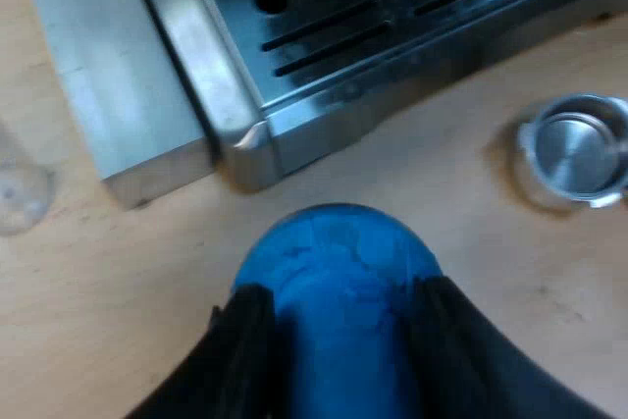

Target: Grind coffee beans and then tamp

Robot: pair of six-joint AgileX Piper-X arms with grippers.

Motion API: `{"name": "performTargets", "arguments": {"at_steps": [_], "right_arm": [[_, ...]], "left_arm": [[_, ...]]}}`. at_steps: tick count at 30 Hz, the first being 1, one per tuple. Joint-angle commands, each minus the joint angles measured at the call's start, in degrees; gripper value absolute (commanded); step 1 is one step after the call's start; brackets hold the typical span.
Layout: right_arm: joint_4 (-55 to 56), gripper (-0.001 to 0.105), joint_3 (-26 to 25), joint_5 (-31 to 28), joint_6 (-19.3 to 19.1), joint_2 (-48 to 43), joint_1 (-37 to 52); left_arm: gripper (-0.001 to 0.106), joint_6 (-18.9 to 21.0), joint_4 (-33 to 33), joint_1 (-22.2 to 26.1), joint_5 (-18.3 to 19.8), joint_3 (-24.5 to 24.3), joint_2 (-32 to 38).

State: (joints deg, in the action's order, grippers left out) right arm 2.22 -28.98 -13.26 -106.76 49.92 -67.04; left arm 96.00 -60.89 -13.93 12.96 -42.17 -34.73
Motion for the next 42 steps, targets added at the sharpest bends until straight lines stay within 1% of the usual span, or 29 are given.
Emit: {"name": "performTargets", "arguments": {"at_steps": [1, 2, 4, 5, 7, 11, 13, 14, 18, 19, 20, 22, 23, 24, 26, 28, 31, 32, 34, 36, 38, 40, 42], "right_arm": [[0.13, 0.063, 1.54, -4.47, 0.35, -1.70, 0.18], [0.13, 0.063, 1.99, -4.62, 0.67, -1.94, 0.18], [0.13, 0.063, 4.24, -4.96, 3.35, -3.22, 0.18], [0.13, 0.063, 4.65, -4.96, 3.70, -3.56, 0.18], [-1.42, 0.063, 7.52, -4.96, 5.13, -4.67, 0.18], [-6.44, 0.063, 11.87, -4.96, 5.44, -5.38, 0.18], [-8.06, 0.063, 14.10, -4.96, 5.44, -5.36, 0.18], [-8.22, 0.063, 14.46, -4.77, 5.44, -5.36, 0.18], [-8.65, 0.063, 16.81, -3.19, 5.44, -5.36, 0.18], [-8.65, 0.063, 17.18, -3.21, 5.44, -5.36, 0.18], [-8.65, 0.063, 17.35, -3.21, 5.44, -5.36, 0.18], [-8.65, 0.063, 17.34, -3.21, 5.44, -5.36, 0.18], [-8.65, 0.063, 17.34, -3.21, 5.44, -5.36, 0.18], [-8.82, 0.063, 17.34, -3.21, 5.44, -5.36, 0.18], [-8.82, 0.063, 17.34, -3.21, 5.44, -5.36, 0.18], [-8.82, 0.063, 17.34, -3.21, 5.44, -5.36, 0.18], [-8.82, 0.063, 17.34, -3.21, 5.44, -5.36, 0.18], [-8.82, 0.063, 17.34, -3.21, 5.44, -5.36, 0.18], [-8.82, 0.063, 17.34, -3.21, 5.44, -5.36, 0.18], [-8.82, 0.063, 17.34, -3.21, 5.44, -5.36, 0.18], [-8.82, 0.063, 17.34, -3.21, 5.44, -5.36, 0.18], [-8.82, 0.063, 17.34, -3.21, 5.44, -5.36, 0.18], [-8.82, 0.063, 17.34, -3.21, 5.44, -5.36, 0.18]], "left_arm": [[0.000, 0.66, -0.57, -4.28, 2.31, -0.18, 1.72], [0.000, 0.82, -0.55, -4.95, 2.31, -0.18, 1.77], [0.000, 1.19, -0.55, -8.95, 2.30, -0.18, 1.77], [0.000, 1.31, -0.55, -9.93, 2.30, -0.18, 1.77], [0.000, 1.59, 0.03, -13.65, 2.30, -0.18, 1.77], [0.000, 1.58, 1.47, -18.70, 2.30, -0.18, 1.77], [0.000, 1.58, 2.10, -21.72, 2.30, -0.18, 0.70], [0.000, 1.58, 2.12, -22.51, 2.30, -0.18, 0.35], [0.000, 1.41, 3.18, -27.07, 2.30, -0.18, -3.44], [0.000, 1.32, 3.50, -27.27, 2.20, -0.18, -3.69], [0.000, 0.18, 4.86, -29.08, 2.12, -0.29, -5.72], [0.000, -1.30, 5.81, -31.53, 0.47, -1.19, -8.97], [0.000, -1.45, 5.87, -32.10, -0.01, -1.46, -9.90], [0.000, -1.61, 5.85, -33.10, -1.28, -2.32, -11.87], [0.000, -1.77, 5.85, -34.03, -1.64, -3.85, -14.68], [0.000, -2.69, 6.08, -35.10, -1.85, -6.05, -19.13], [0.000, -3.18, 7.74, -35.25, -2.59, -8.76, -24.08], [0.000, -3.29, 8.26, -35.25, -2.74, -9.06, -25.05], [0.000, -3.34, 9.93, -35.25, -4.41, -10.63, -28.58], [0.000, -3.34, 10.71, -35.25, -4.57, -11.15, -30.52], [0.000, -3.34, 11.24, -35.25, -6.21, -11.40, -33.12], [0.000, -3.34, 11.10, -35.25, -10.02, -11.36, -35.81], [0.000, -3.34, 11.10, -35.25, -10.73, -11.36, -37.70]]}}
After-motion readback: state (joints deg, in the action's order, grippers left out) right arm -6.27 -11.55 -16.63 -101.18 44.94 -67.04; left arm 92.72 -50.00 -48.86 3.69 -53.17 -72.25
